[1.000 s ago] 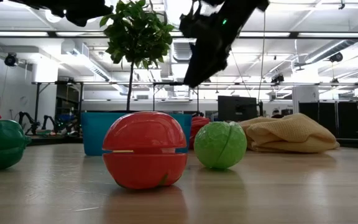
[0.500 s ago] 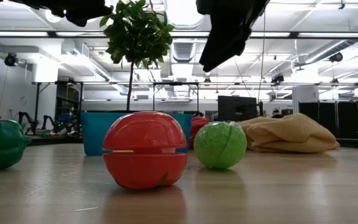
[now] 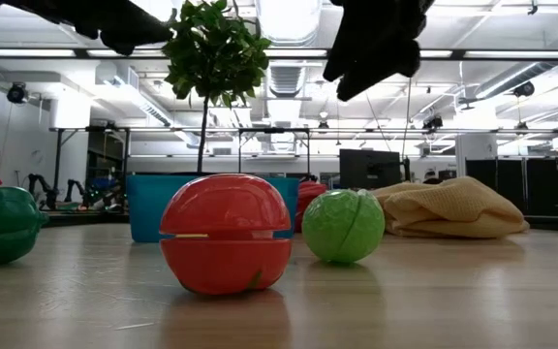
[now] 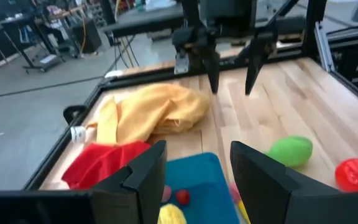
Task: Pick and placing Produce into tupperware
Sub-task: Put the green melon into the blue bin
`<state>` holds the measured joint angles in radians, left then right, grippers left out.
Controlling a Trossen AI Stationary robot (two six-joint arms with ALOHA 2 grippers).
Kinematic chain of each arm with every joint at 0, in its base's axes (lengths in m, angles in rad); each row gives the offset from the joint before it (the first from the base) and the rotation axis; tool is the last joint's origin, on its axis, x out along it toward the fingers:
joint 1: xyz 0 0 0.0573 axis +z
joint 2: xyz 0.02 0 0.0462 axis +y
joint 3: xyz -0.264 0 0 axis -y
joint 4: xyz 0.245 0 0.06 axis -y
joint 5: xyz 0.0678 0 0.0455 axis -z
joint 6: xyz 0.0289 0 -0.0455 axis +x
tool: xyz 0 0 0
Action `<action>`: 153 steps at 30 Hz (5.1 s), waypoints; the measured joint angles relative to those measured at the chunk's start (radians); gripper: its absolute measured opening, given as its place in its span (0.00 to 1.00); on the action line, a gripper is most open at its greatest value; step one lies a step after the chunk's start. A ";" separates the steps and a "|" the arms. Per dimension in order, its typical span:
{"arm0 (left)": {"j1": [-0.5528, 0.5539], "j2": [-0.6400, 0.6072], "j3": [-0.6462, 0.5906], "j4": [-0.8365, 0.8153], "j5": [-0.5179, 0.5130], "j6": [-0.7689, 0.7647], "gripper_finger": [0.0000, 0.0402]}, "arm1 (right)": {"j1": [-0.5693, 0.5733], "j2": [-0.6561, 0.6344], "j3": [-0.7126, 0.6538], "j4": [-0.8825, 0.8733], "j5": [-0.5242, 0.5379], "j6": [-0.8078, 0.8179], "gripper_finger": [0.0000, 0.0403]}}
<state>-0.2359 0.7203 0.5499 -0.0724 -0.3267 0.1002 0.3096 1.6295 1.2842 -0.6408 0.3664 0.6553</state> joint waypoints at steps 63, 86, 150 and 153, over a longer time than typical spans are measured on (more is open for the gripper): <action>-0.013 -0.141 0.001 -0.178 0.008 -0.111 0.41 | 0.204 0.667 0.735 -0.529 0.016 0.893 0.78; -0.013 -0.145 0.001 -0.202 0.008 -0.087 0.41 | 0.191 0.665 0.596 -0.479 -0.002 0.988 0.89; -0.013 -0.145 0.001 -0.207 0.008 -0.087 0.41 | 0.090 0.625 0.536 -0.357 0.053 0.721 0.54; -0.013 -0.145 0.001 -0.207 0.008 -0.087 0.41 | 0.059 0.624 0.573 -0.364 0.054 0.655 0.54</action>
<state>-0.2491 0.5755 0.5507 -0.2794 -0.3186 0.0132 0.3684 2.2532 1.8574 -1.0051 0.4202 1.3105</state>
